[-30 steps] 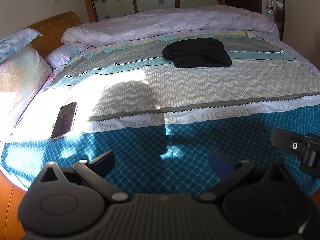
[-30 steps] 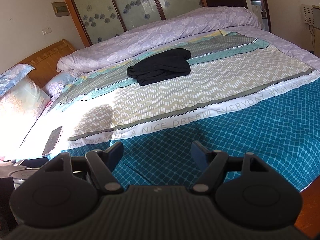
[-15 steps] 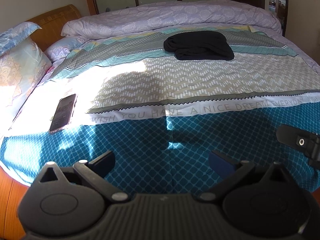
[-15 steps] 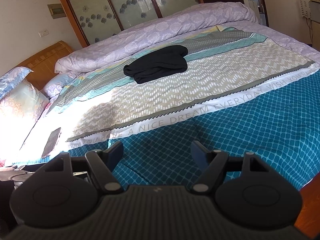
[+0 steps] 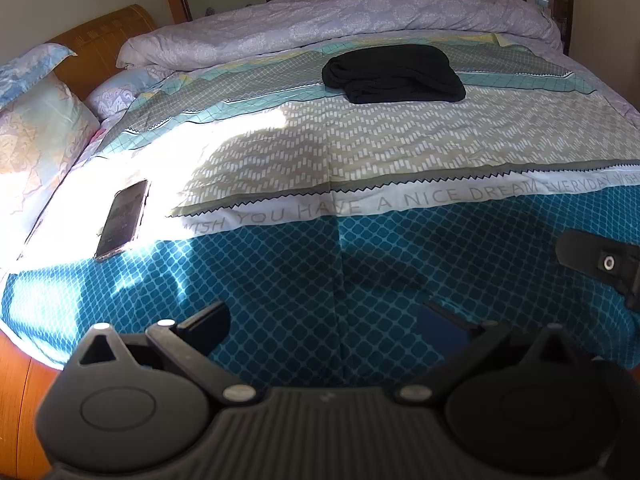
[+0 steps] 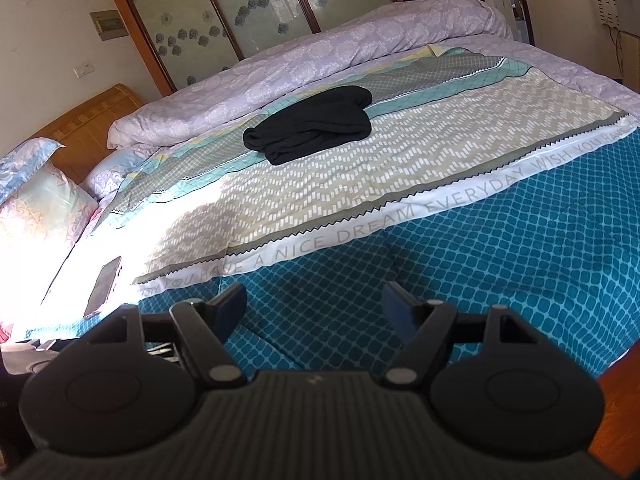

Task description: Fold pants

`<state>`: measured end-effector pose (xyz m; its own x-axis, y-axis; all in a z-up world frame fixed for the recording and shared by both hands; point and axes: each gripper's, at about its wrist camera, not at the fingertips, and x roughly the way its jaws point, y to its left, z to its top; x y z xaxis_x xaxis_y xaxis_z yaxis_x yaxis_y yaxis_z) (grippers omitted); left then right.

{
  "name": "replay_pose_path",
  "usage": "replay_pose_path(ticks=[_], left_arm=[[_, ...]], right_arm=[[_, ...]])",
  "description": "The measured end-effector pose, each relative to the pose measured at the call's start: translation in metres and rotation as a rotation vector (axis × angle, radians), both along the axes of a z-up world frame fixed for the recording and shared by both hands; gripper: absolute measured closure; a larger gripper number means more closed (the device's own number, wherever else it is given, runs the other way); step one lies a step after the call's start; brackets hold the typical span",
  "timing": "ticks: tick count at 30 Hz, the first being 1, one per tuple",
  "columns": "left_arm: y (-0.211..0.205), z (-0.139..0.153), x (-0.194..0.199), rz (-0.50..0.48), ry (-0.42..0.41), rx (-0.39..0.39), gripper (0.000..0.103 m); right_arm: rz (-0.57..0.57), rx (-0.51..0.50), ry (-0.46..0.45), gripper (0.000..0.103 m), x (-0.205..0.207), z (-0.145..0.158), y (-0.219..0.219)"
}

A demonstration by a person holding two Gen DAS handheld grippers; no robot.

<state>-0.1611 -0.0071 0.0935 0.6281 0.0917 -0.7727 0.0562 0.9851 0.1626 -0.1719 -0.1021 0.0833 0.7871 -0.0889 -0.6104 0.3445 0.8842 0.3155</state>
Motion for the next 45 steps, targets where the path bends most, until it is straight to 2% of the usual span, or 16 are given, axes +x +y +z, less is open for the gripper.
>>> replay_pose_path(ticks=[23,45], left_arm=[[-0.005,-0.009,0.001,-0.01,0.037,0.036,0.0],[-0.007,-0.014,0.001,-0.032,0.069,0.028,0.0]], right_arm=[[-0.011,0.027,0.01,0.026,0.0,-0.004,-0.007],[-0.004,0.043,0.022,0.026,0.001,-0.008,-0.008]])
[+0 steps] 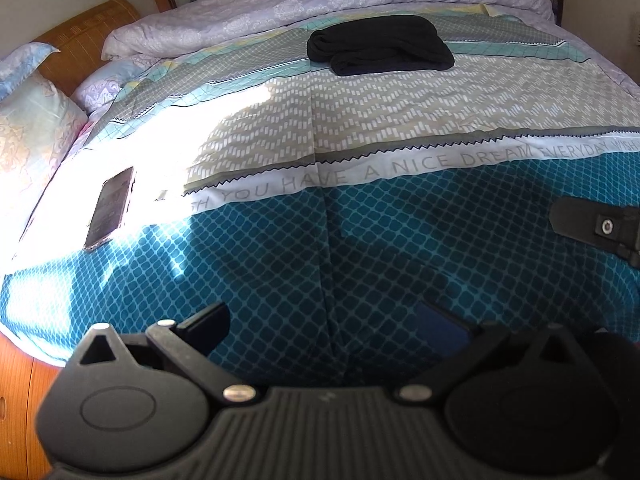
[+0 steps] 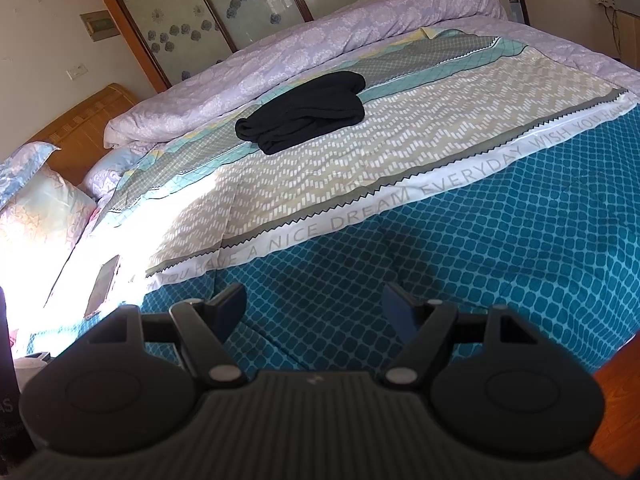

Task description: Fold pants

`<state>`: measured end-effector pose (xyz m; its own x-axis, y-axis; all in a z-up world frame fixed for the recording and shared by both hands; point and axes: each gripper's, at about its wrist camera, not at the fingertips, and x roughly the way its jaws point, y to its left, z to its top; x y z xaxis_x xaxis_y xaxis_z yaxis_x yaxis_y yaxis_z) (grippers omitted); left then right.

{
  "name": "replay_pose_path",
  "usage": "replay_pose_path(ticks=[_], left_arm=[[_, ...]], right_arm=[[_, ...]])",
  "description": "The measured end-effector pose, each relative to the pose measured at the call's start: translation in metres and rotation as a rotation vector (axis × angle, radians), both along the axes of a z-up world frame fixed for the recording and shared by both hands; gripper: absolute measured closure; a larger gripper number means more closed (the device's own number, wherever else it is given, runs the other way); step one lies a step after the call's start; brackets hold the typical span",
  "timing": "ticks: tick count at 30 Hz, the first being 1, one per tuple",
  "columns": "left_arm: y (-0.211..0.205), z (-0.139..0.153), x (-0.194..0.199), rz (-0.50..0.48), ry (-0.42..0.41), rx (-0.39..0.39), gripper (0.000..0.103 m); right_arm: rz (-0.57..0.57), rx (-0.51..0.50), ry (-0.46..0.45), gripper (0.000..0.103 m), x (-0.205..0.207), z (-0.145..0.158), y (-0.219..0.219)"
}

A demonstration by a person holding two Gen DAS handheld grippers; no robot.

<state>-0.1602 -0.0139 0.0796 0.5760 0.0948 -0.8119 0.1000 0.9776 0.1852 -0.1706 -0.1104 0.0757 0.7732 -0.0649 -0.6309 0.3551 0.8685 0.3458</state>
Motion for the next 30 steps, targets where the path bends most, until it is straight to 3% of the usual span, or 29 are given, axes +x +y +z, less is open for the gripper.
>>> replay_pose_path(ticks=[30], left_arm=[[-0.0028,-0.0099,0.0036,-0.012,0.053,-0.005,0.0]], right_arm=[[-0.006,0.012,0.019,0.026,0.002,-0.0053,-0.0018]])
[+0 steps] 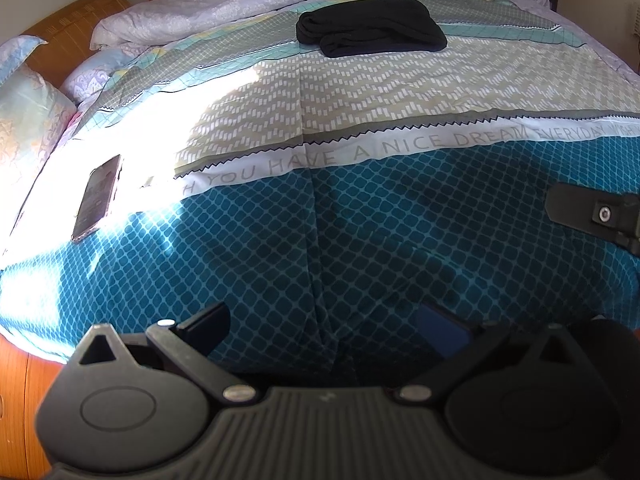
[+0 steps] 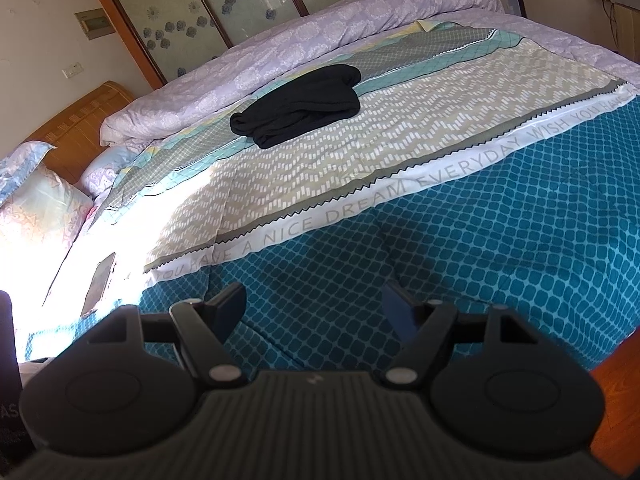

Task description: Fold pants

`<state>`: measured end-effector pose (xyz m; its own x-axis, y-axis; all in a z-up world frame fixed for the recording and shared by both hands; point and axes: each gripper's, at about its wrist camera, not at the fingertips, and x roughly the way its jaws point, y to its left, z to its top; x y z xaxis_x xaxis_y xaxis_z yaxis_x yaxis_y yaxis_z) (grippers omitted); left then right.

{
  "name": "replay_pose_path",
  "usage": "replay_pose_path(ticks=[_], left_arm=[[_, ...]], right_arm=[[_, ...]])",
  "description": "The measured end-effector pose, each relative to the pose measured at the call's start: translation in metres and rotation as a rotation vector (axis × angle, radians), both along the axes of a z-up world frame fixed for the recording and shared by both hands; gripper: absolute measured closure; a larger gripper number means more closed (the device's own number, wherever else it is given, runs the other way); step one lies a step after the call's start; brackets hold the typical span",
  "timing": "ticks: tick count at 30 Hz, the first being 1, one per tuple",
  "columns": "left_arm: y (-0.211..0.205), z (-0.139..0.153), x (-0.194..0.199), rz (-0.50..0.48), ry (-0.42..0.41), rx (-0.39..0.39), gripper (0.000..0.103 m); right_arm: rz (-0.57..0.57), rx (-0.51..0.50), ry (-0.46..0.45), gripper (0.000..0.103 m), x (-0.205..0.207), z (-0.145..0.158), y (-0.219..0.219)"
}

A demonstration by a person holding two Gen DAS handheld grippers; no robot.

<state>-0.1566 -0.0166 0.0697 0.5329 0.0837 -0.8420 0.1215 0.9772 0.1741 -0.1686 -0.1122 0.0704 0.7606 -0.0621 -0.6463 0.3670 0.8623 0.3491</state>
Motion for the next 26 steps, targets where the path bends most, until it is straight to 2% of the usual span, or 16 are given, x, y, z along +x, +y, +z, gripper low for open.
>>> replay_pose_path(ticks=[19,26], left_arm=[[-0.007,-0.014,0.011,-0.016,0.042,-0.01,0.0],[-0.01,-0.012,0.024,-0.053,0.041,-0.063,0.0]], right_arm=[[-0.022,0.014,0.027,0.026,0.002,-0.009,-0.006],[-0.027,-0.021,0.019,0.026,0.003,-0.008,-0.007]])
